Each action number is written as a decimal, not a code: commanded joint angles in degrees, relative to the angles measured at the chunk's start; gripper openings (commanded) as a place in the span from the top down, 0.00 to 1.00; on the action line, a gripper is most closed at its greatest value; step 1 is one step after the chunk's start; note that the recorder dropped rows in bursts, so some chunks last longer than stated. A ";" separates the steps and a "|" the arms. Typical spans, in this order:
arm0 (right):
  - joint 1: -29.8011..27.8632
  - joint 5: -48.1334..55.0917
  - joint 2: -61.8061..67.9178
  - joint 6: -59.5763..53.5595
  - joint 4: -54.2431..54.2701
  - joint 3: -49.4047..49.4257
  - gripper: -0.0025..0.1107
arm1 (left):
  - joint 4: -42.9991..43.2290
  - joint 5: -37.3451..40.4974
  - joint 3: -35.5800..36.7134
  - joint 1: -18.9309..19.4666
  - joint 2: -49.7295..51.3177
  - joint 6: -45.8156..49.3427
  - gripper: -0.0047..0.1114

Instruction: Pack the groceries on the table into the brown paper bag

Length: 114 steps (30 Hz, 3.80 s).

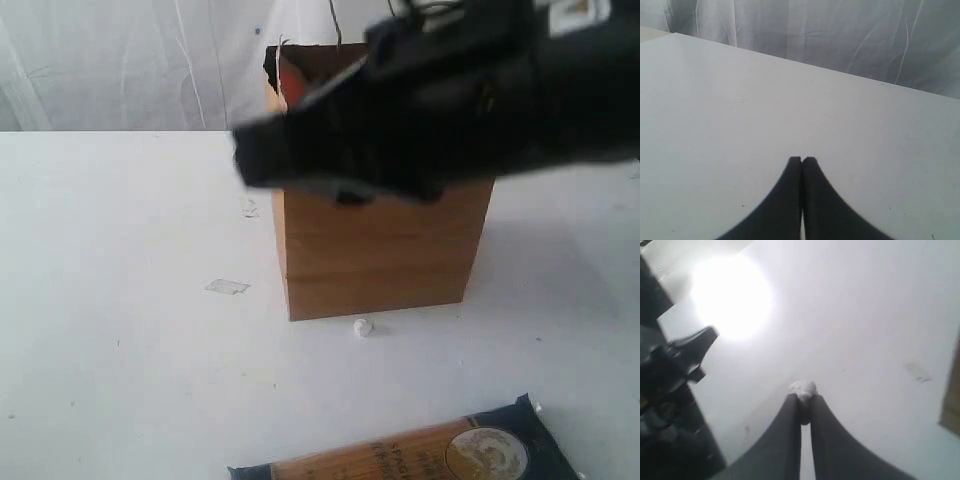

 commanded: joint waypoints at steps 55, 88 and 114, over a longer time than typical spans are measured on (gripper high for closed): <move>-12.54 8.94 13.46 5.26 -29.69 -26.58 0.88 | 0.53 -0.35 0.14 -0.42 -0.27 0.14 0.96; -11.82 -12.59 -11.12 4.20 -19.39 32.22 0.98 | 0.53 -0.35 0.14 -0.42 -0.27 0.14 0.96; -11.82 1.21 28.26 -10.35 -7.36 14.14 0.71 | 0.53 -0.35 0.14 -0.42 -0.27 0.14 0.96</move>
